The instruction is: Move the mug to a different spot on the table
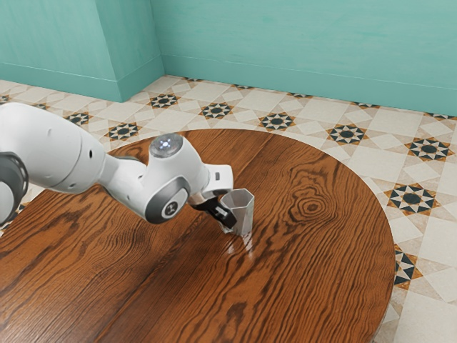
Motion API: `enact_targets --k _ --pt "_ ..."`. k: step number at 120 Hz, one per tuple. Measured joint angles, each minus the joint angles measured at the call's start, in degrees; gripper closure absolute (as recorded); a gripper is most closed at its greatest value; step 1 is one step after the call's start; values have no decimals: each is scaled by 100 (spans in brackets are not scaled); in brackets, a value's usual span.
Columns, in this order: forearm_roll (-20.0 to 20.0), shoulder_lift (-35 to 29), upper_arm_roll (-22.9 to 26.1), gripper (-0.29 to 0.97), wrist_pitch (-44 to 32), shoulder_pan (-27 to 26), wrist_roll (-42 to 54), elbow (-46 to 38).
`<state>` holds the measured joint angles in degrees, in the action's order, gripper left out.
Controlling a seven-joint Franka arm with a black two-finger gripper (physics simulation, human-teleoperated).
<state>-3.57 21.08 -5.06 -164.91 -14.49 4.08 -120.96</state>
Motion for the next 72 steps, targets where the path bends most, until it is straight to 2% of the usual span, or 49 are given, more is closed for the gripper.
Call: enact_targets --k 24,53,72 --pt "4 12 3 24 -69 -3 28 3" --pt "22 14 -3 56 -99 -1 50 13" --pt "19 6 -7 65 -116 -4 52 46"
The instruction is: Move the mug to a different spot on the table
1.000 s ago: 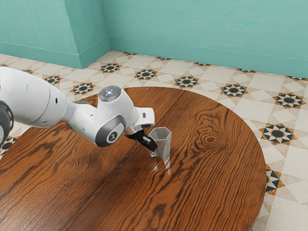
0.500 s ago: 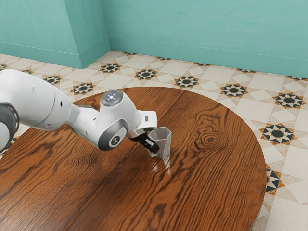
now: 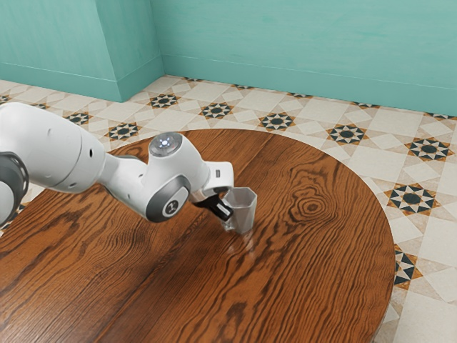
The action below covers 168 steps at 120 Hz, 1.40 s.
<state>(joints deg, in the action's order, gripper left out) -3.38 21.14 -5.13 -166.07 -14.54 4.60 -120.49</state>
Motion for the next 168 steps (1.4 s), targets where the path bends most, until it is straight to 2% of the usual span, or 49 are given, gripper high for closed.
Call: enact_targets --k 20,30,61,80,104,141,168 --pt "-6 -75 -4 71 -19 -47 -6 21" --pt "-10 -389 -6 73 -22 -58 -8 -102" --pt "416 -1426 -16 74 -1 -43 -21 -1355" --pt "581 -1723 -33 74 15 30 -24 -1994" --pt "634 -1711 -56 79 4 141 -28 -2152" --pt "747 -1023 89 79 -277 865 161 -1652" --pt "920 -729 315 79 -651 984 367 -1595"
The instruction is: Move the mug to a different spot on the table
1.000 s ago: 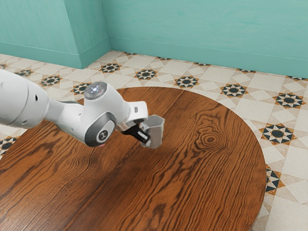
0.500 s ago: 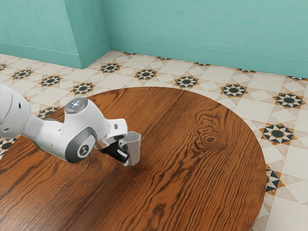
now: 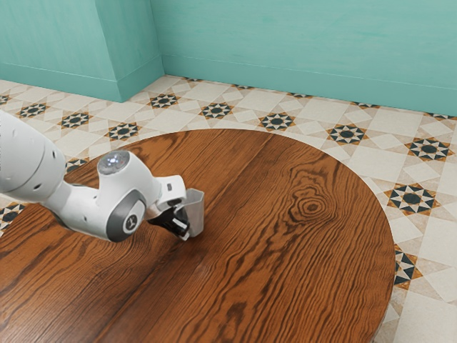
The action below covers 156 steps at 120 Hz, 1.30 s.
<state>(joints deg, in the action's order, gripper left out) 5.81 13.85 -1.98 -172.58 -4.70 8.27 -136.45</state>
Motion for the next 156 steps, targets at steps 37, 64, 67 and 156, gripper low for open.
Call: enact_targets --k 37,64,67,156 --pt "47 247 46 71 -465 196 219 47" --pt "313 260 116 28 -540 190 257 2" --pt "362 261 116 24 -544 189 259 -15" --pt "806 -1385 -81 1 992 -4 319 -158"
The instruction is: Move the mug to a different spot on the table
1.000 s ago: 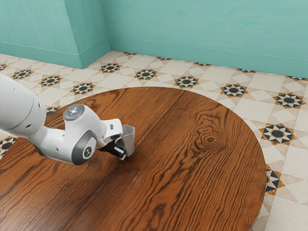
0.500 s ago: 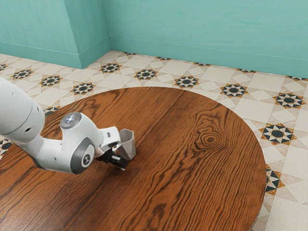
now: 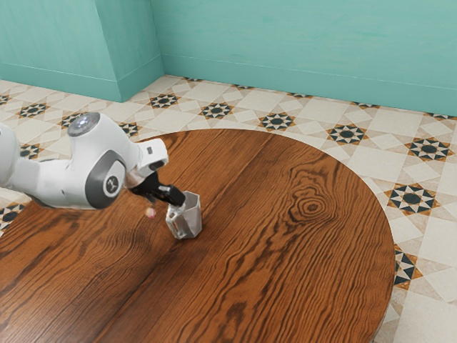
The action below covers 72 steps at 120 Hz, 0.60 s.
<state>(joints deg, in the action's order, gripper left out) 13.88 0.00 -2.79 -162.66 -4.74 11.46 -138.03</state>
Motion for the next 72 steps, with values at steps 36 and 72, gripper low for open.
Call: enact_targets --k 36,72 --pt "-373 172 -30 0 3171 302 95 2288" --pt "-887 231 -30 0 5225 840 130 3901"
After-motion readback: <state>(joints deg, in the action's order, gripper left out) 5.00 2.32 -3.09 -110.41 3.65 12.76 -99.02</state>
